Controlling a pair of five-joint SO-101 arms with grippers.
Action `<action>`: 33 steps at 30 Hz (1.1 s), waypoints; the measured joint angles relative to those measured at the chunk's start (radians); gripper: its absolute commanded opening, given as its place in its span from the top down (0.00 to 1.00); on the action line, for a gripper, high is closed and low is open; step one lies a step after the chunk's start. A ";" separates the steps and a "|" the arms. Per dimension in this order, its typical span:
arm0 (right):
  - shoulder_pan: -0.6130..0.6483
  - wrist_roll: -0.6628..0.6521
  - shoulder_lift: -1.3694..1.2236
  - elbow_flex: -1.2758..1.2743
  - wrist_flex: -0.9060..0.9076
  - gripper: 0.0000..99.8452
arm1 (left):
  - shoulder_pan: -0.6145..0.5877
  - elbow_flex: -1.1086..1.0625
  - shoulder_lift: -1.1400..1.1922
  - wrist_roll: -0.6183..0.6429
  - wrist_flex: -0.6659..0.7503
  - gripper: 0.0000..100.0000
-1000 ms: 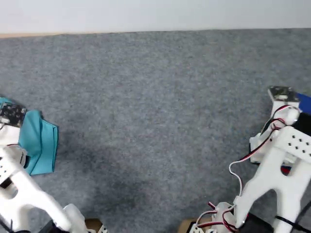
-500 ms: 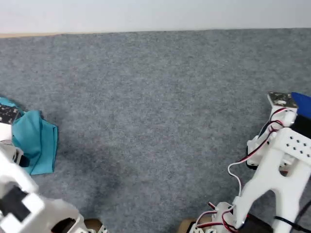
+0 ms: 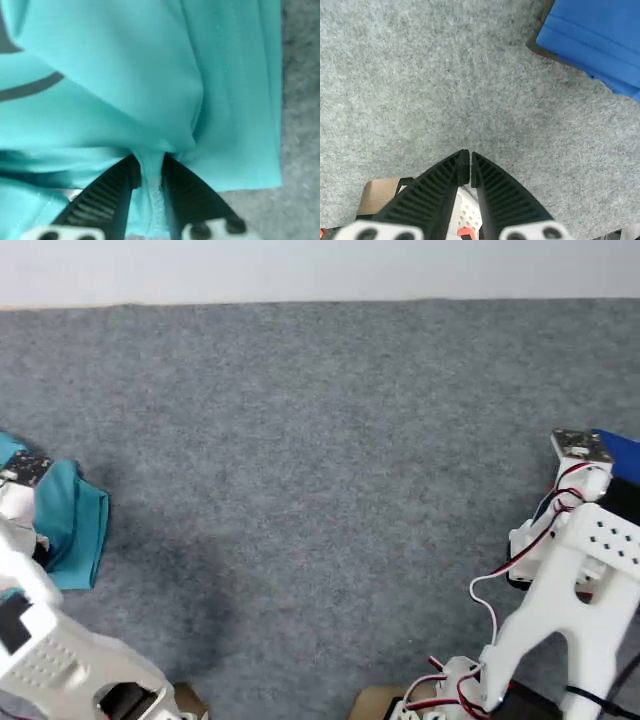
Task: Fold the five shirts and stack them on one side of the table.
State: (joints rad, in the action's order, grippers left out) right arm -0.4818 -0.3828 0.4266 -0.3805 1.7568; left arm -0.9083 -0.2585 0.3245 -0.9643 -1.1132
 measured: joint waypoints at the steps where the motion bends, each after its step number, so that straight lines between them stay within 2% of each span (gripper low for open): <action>1: 0.000 0.000 0.000 0.000 0.000 0.99 | 0.012 0.026 -0.003 0.000 -0.038 1.00; 5: 0.000 0.000 0.000 0.000 0.000 0.99 | 0.109 0.138 -0.077 0.084 -0.209 1.00; 10: 0.000 0.000 0.000 0.000 0.000 0.99 | 0.284 0.279 -0.247 0.233 -0.342 1.00; 17: 0.000 0.000 0.000 0.000 0.000 0.99 | 0.612 0.430 -0.414 0.457 -0.377 1.00; 26: 0.003 0.000 0.002 -0.115 0.000 0.99 | 1.073 0.675 -0.420 0.623 -0.391 1.00; 33: 0.006 0.000 0.002 -0.115 0.000 0.99 | 1.318 0.835 -0.433 0.667 -0.592 1.00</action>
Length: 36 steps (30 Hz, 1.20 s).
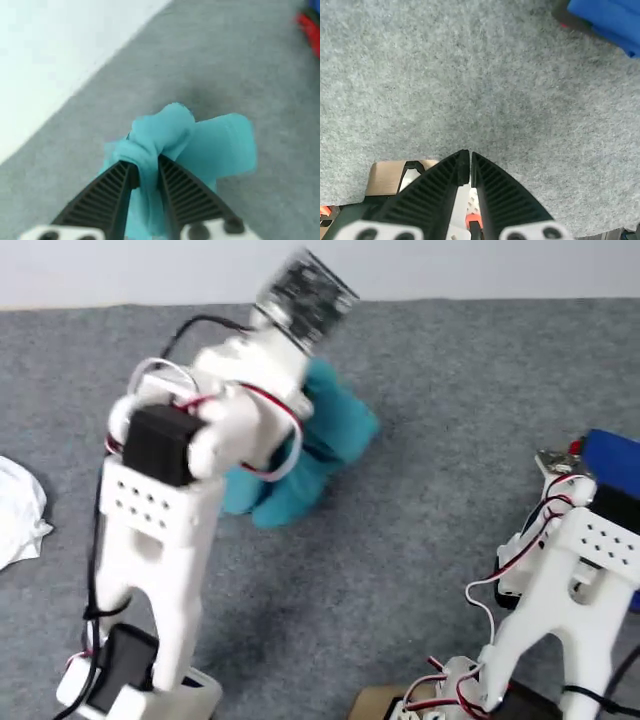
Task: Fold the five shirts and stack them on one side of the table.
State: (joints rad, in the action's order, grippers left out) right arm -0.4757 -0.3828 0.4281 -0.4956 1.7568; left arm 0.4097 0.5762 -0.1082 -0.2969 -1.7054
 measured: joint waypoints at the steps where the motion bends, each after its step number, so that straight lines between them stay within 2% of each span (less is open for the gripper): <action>1: 0.000 0.000 0.000 0.000 0.000 0.99 | 0.009 -0.003 -0.008 0.000 -0.015 1.00; 3: 0.000 0.000 0.000 0.000 0.000 0.99 | -0.011 -0.052 -0.029 0.000 -0.023 1.00; 6: 0.000 0.000 0.000 0.000 0.000 0.99 | -0.106 -0.173 -0.052 -0.029 -0.026 0.99; 8: 0.009 0.000 0.000 0.000 0.000 0.99 | -0.175 -0.275 -0.054 -0.084 -0.026 0.98; 11: 0.048 0.000 0.000 0.000 0.000 0.99 | -0.302 -0.437 -0.054 -0.175 -0.018 0.90; 14: 0.107 0.000 0.000 0.017 0.000 0.99 | -0.460 -0.574 -0.054 -0.267 0.048 0.83; 17: 0.173 0.000 0.000 0.021 0.000 0.99 | -0.603 -0.654 -0.054 -0.345 0.109 0.81; 20: 0.224 0.000 0.000 0.021 0.000 0.99 | -0.678 -0.663 -0.054 -0.405 0.124 0.81; 27: 0.235 0.000 0.000 0.021 0.000 0.99 | -0.701 -0.663 -0.087 -0.446 0.097 0.81; 31: 0.235 0.000 0.000 0.021 0.000 0.99 | -0.655 -0.729 -0.092 -0.450 0.054 0.81; 36: 0.235 0.000 0.000 0.021 0.000 0.99 | -0.621 -0.882 -0.044 -0.477 0.123 0.81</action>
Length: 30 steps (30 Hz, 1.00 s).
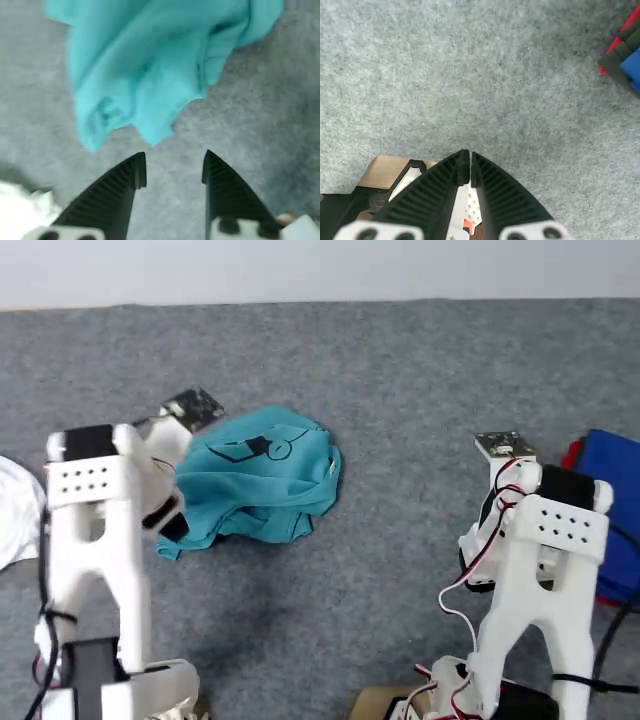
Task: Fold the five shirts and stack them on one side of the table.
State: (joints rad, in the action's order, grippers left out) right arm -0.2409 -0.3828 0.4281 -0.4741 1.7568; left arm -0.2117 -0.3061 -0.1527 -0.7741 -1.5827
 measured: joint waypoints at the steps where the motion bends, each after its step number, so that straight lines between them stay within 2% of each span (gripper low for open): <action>1: 0.000 0.000 0.000 0.000 0.000 0.99 | 0.002 -0.021 0.018 0.002 0.028 0.81; 5: 0.000 0.000 0.000 0.000 0.000 0.99 | 0.002 -0.040 0.095 -0.048 0.077 0.81; 14: 0.000 0.000 0.000 0.000 0.000 0.99 | 0.002 -0.040 0.189 -0.147 0.087 0.81; 30: 0.000 0.000 0.000 0.000 0.000 0.99 | 0.061 -0.049 0.374 -0.124 0.276 0.81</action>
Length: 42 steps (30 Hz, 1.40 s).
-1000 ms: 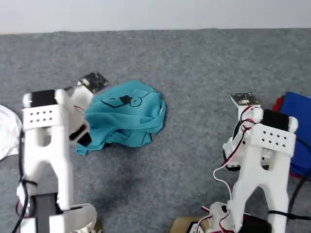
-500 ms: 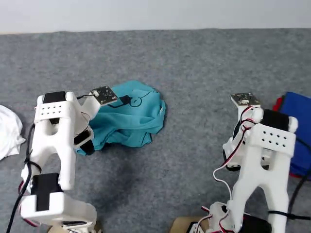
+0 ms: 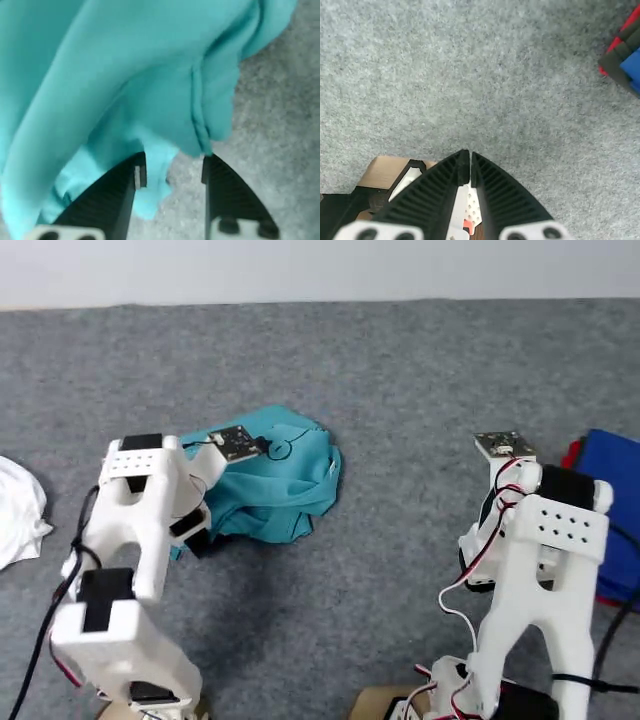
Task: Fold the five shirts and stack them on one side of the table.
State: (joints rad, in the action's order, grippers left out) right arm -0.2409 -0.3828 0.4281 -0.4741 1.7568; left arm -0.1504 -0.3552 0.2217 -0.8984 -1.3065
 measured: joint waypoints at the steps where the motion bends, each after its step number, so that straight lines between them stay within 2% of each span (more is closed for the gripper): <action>1: 0.000 0.000 0.000 0.000 0.000 0.99 | 0.000 0.000 0.014 0.000 0.018 0.82; 4: 0.000 0.000 0.000 0.000 0.000 0.99 | 0.000 0.000 0.023 0.000 0.046 0.84; 10: 0.000 0.000 0.000 0.000 0.000 0.99 | 0.000 0.000 0.031 0.043 0.095 1.00; 14: 0.003 0.000 0.000 0.000 0.000 0.99 | 0.000 0.017 0.031 0.049 0.089 1.00; 17: 0.006 0.000 0.000 0.034 0.000 0.99 | -0.031 0.077 -0.009 0.068 0.020 1.00; 24: 0.020 0.000 0.000 0.193 0.000 0.99 | -0.124 0.199 -0.310 0.072 -0.169 1.00; 32: 0.229 0.000 0.000 0.267 0.000 0.99 | -0.239 0.206 -0.638 0.075 -0.307 1.00; 42: 0.359 0.000 -0.005 0.267 -0.009 0.99 | -0.384 0.163 -0.686 0.057 -0.377 1.00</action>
State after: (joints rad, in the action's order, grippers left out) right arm 0.1181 -0.3828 0.4235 -0.2071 1.7476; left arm -0.5340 -0.1926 -0.4641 -0.8416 -1.6840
